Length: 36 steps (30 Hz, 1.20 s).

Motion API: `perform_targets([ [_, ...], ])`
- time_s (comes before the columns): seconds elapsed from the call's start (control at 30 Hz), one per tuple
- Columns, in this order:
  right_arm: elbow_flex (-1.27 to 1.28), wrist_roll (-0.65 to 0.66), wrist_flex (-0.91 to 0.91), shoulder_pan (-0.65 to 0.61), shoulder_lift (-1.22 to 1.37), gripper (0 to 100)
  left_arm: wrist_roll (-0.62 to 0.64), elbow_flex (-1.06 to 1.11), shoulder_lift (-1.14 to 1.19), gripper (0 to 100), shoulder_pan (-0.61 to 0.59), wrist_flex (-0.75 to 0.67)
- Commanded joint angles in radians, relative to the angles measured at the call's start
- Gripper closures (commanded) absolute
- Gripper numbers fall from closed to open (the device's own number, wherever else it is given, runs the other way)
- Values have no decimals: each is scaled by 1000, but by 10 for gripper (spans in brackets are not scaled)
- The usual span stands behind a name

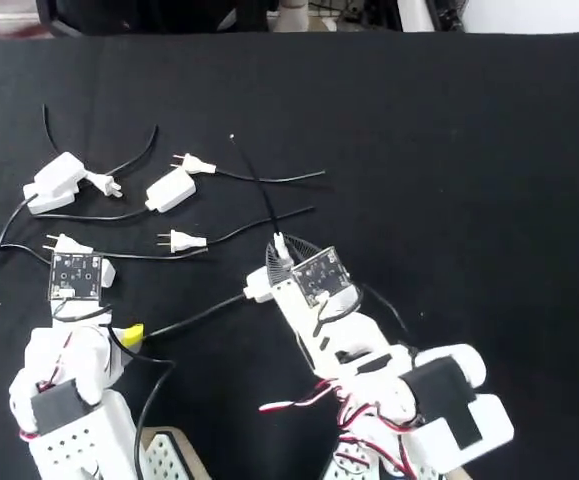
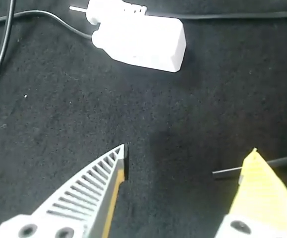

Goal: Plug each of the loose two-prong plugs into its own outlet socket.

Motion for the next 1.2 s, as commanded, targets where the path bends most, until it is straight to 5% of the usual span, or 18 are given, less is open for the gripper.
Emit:
perform_targets([
  [0.0, 2, -8, 8, 15, -25, 986, -6, -12, -6, 646, 16, -2],
  [1.17, 2, -21, -175, 46, -27, 986, -38, -10, -8, 646, 16, -3],
])
